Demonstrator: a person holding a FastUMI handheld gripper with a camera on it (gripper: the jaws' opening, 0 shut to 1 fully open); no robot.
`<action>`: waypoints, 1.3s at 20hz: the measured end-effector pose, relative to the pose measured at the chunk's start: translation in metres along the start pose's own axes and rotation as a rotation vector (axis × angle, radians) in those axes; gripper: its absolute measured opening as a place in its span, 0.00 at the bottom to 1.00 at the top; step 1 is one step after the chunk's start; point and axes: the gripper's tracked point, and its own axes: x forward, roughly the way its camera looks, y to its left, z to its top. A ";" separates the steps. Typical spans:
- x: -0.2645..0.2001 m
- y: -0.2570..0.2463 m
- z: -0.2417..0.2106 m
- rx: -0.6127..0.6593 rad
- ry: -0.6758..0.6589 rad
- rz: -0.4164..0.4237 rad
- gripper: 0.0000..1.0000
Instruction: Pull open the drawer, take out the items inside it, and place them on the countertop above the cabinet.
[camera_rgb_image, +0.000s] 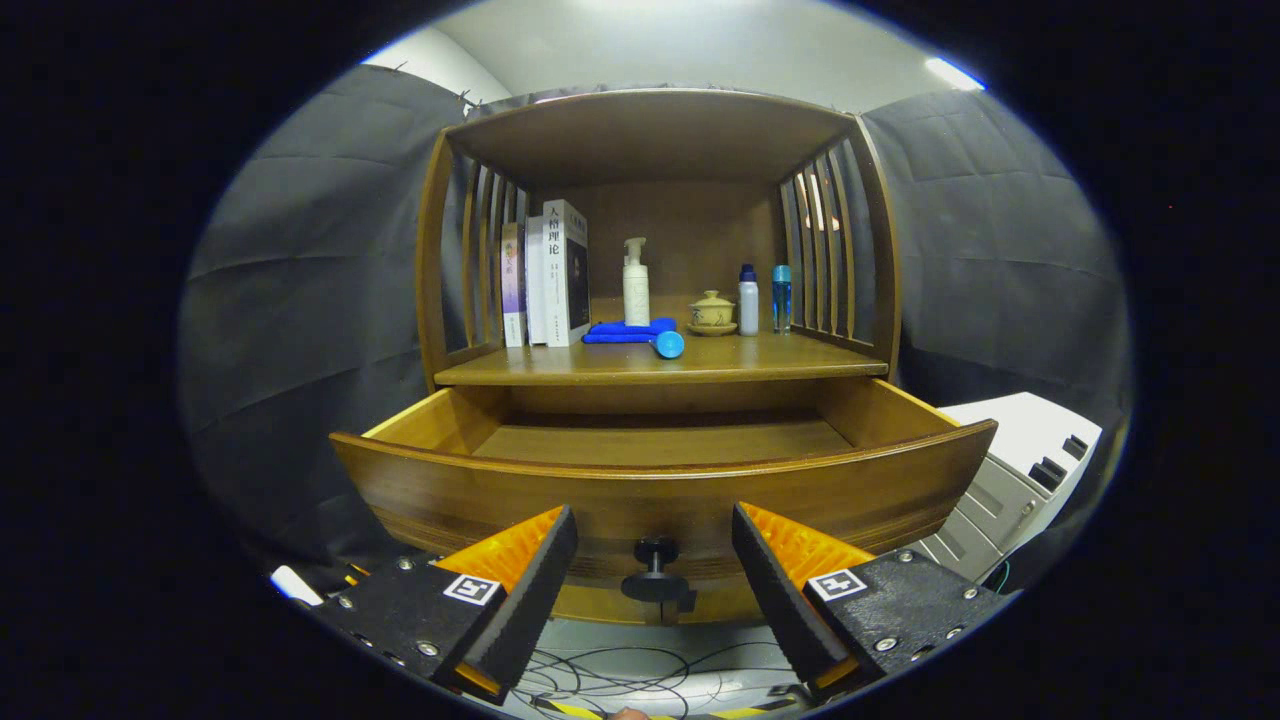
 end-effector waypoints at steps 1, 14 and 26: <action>0.003 0.002 -0.001 -0.001 -0.003 0.002 0.96; 0.019 -0.002 -0.013 0.076 -0.021 -0.003 0.94; 0.071 -0.007 -0.003 0.003 -0.016 -0.001 0.96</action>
